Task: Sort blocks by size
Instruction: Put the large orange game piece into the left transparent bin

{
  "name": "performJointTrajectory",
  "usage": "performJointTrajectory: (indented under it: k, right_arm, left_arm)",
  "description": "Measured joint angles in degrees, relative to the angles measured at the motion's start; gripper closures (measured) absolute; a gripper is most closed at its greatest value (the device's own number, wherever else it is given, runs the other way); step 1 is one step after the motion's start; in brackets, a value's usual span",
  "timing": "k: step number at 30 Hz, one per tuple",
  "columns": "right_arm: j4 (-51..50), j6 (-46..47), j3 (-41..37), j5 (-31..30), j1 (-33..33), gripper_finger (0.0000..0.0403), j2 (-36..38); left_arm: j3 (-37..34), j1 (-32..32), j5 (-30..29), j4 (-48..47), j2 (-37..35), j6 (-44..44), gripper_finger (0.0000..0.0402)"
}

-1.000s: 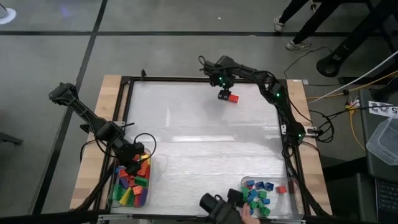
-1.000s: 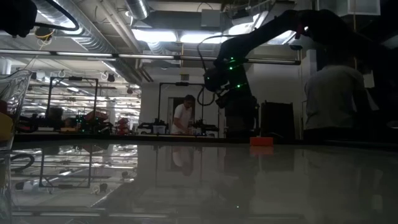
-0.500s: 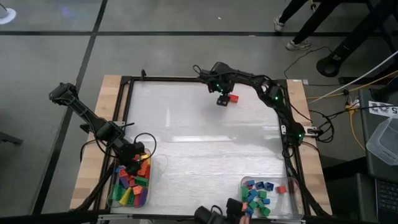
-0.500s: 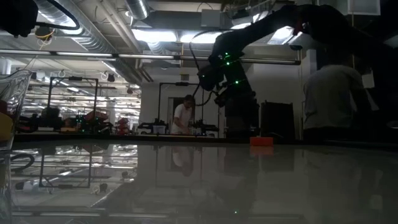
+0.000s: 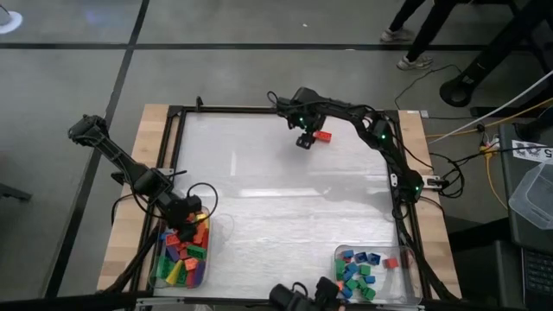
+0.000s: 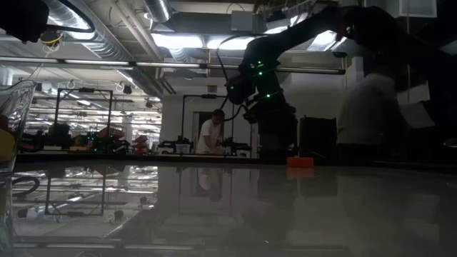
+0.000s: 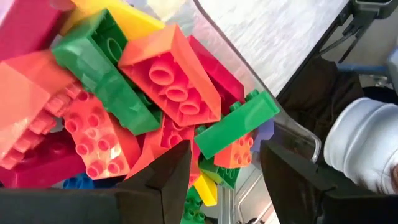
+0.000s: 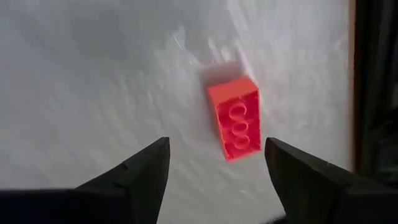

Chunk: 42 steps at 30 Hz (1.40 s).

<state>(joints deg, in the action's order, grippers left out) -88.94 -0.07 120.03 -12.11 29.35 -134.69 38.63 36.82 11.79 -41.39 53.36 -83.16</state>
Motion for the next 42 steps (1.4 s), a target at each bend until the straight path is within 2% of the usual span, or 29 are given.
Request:
performJointTrajectory:
  k: [5,15,17,22,42]
  right_arm:
    - [2.96,9.73,0.00,4.66,0.85,0.0141,0.02]
    - [4.85,22.33,-2.16,4.16,0.72,0.0141,-0.39]
    - [5.42,22.86,-3.74,4.10,0.70,0.0141,-0.39]
    - [6.92,23.56,-5.51,-0.38,0.68,0.0141,-0.48]
    - [6.89,22.31,-5.50,-1.00,0.24,0.0141,-0.48]
  left_arm:
    - [0.02,0.00,-0.51,0.00,0.00,0.05,0.0221]
    - [0.02,0.00,-0.59,0.00,0.00,2.70,0.0221]
    - [0.02,0.00,-0.61,0.00,0.00,3.97,0.0221]
    - [0.02,0.00,-0.64,0.01,0.00,5.95,0.0221]
    - [0.02,0.00,-0.64,0.02,0.00,7.33,0.0221]
